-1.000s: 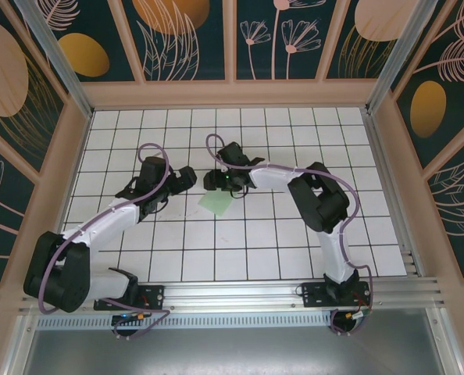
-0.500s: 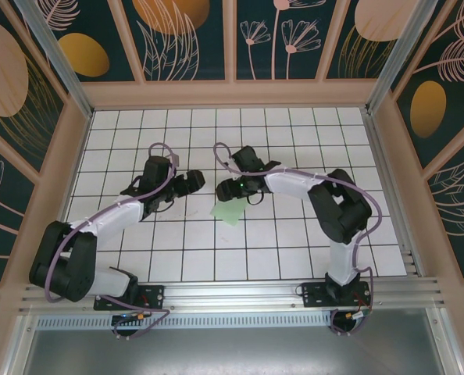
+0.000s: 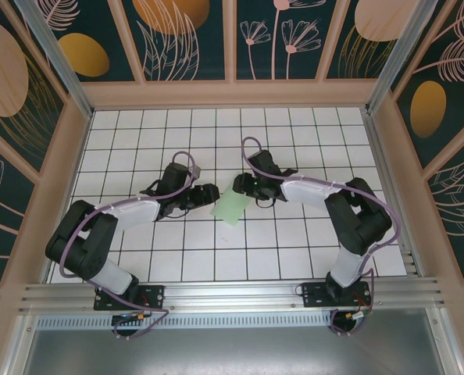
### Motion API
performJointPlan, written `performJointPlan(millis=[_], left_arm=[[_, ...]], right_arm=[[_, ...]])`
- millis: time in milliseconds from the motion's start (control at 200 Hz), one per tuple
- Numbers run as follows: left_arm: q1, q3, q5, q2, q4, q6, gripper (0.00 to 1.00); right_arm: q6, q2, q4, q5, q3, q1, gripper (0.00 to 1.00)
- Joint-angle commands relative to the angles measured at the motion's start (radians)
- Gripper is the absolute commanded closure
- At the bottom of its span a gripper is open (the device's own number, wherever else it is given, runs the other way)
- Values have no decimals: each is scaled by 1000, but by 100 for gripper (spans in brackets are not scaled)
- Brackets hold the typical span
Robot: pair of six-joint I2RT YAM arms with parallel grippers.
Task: Fold a paper plane with a square sheet of paper (pick it up from the middle)
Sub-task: Rotate the paper at the center of the table.
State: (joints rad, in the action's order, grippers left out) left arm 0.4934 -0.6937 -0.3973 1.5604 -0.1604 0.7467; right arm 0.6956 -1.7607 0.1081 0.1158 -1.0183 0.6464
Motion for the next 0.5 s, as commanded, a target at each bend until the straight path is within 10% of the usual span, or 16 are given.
performJointPlan(millis=[0,495], left_arm=[[13,-23,-8,18,-22,18,33],[29,-35,-26,63,-7,2,30]], right_arm=[[50,-48,11,-45,-39,-15,44],[-110,-243,41,62,-204,-75,44]])
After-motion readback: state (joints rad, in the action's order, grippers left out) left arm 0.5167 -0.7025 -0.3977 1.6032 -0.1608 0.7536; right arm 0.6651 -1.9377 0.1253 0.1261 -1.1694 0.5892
